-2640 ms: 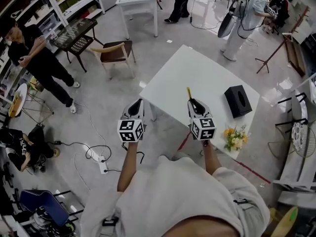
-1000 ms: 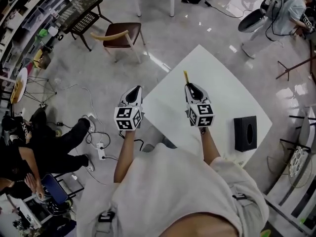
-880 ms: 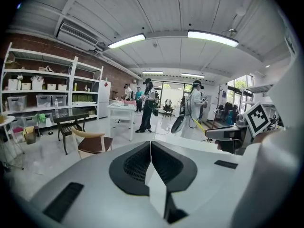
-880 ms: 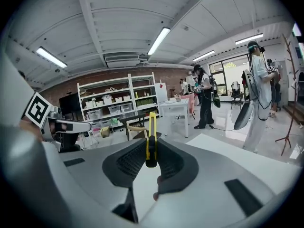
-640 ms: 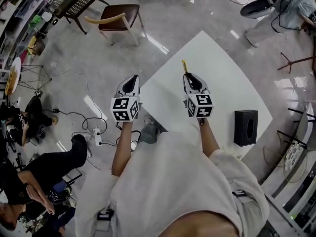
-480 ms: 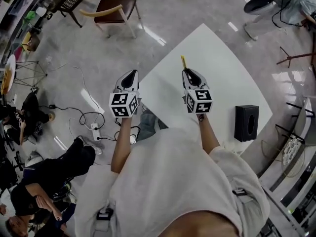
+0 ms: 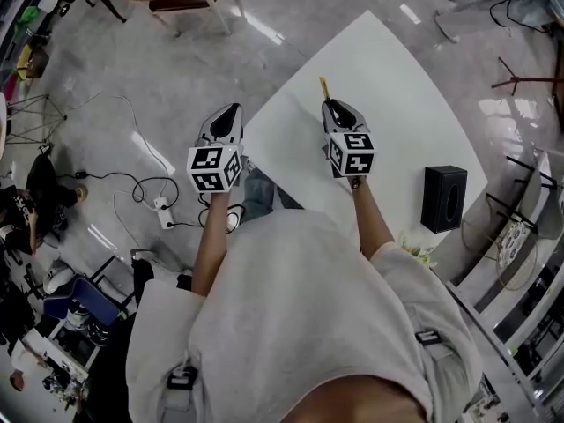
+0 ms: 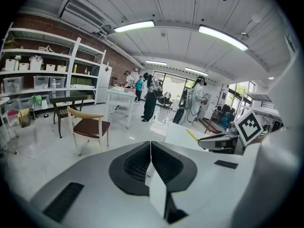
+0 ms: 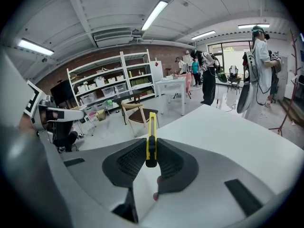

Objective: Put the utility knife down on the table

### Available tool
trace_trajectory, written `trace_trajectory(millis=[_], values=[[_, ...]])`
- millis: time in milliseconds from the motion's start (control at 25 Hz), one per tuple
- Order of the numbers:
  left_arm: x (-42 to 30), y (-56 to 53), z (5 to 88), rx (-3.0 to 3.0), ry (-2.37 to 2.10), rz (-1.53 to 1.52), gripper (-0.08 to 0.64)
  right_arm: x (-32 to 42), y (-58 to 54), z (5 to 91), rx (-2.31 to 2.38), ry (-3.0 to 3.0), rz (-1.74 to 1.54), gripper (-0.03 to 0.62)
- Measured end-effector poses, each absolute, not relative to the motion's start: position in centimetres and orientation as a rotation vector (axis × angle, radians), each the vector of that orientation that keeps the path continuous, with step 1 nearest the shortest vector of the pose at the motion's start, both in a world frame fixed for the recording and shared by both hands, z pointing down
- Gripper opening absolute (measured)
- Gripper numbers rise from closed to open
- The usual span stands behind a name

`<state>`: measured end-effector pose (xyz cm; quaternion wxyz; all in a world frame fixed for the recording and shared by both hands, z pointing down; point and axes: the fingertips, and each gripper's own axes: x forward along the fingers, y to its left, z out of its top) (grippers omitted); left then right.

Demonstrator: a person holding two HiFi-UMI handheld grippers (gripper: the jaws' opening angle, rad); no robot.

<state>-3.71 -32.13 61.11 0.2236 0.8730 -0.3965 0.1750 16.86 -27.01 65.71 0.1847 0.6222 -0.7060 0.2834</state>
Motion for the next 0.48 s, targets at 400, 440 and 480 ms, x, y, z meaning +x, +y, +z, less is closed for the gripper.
trace_trajectory(millis=[400, 440, 480], values=[[-3.7, -32.1, 61.8, 2.398, -1.078, 0.498, 0.023, 17.3, -28.4, 70.7, 1.678, -1.869, 0.865, 0.081], [-3.8, -32.1, 61.8, 2.398, -1.079, 0.497, 0.023, 17.4, -28.6, 71.1, 1.671, -1.858, 0.871, 0.081], [-3.8, -32.2, 61.8, 2.398, -1.08, 0.496, 0.023, 17.6, -28.9, 71.5, 1.666, -1.844, 0.88, 0.083]])
